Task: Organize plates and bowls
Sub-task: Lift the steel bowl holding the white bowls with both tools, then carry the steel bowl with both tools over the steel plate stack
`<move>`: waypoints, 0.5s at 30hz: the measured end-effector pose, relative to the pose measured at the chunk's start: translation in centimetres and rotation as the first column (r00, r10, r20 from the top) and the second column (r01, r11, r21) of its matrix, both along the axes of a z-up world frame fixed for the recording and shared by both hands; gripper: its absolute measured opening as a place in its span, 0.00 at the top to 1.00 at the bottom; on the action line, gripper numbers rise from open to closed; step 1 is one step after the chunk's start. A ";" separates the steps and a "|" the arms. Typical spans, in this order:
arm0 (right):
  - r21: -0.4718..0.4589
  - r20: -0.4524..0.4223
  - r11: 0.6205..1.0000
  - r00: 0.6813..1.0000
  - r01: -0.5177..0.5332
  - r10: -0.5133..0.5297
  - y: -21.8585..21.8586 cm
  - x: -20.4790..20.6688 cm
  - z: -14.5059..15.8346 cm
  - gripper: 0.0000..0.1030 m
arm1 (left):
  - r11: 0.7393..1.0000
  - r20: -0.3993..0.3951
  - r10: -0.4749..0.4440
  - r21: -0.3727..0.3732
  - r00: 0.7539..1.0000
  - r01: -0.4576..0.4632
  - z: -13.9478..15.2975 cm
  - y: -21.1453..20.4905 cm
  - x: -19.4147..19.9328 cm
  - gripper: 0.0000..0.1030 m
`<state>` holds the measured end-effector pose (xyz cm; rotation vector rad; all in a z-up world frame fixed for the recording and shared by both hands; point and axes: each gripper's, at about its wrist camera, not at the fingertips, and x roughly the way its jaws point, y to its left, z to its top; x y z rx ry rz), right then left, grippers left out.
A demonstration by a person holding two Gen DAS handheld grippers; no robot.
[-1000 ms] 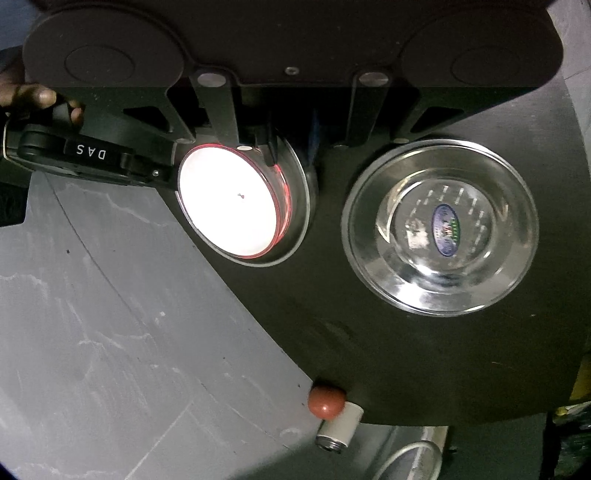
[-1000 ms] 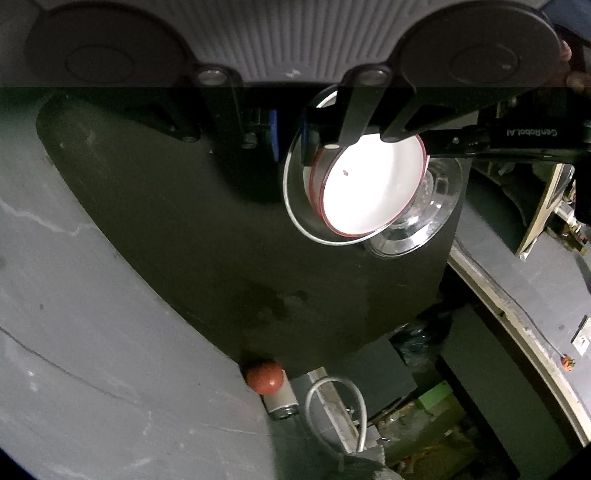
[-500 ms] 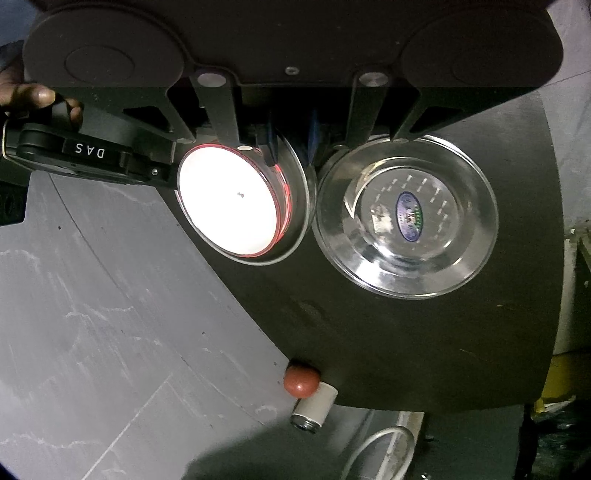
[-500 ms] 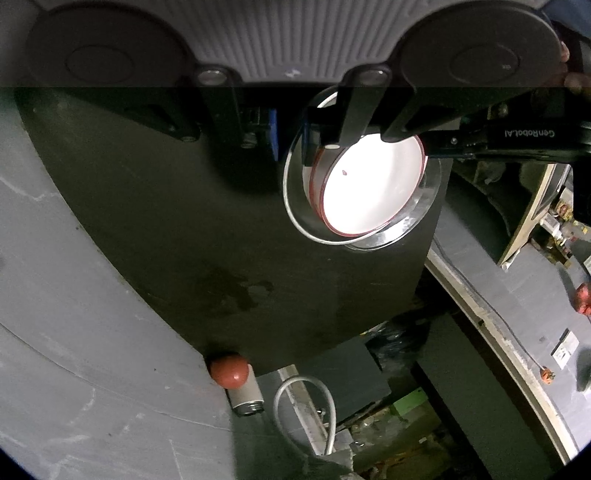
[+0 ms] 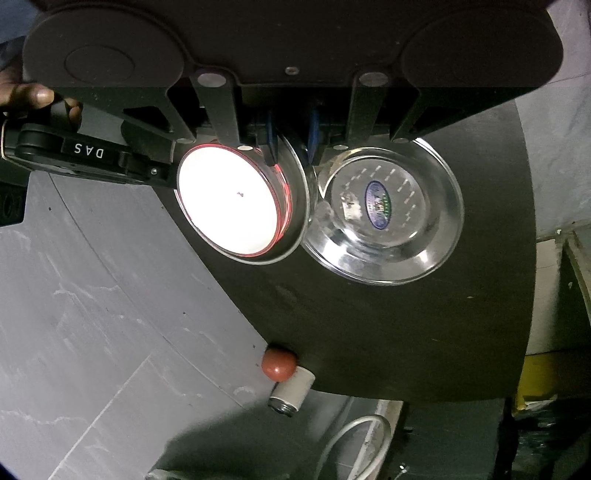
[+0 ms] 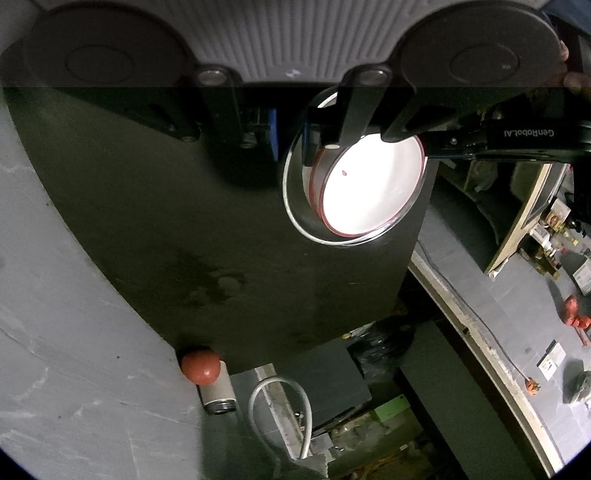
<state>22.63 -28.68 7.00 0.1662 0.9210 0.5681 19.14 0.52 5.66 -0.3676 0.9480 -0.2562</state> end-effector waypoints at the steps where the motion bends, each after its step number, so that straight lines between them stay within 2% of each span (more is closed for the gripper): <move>1: 0.000 0.001 1.000 1.000 -0.004 0.004 0.2 0.1 0.0 0.86 | 1.000 0.001 0.003 0.001 1.000 -0.003 0.1 0.2 -0.1 0.82; 15: 0.005 0.002 0.998 0.998 -0.060 0.060 2.5 1.0 0.2 0.86 | 0.998 0.003 0.059 0.017 0.998 -0.059 0.5 1.8 -0.1 0.83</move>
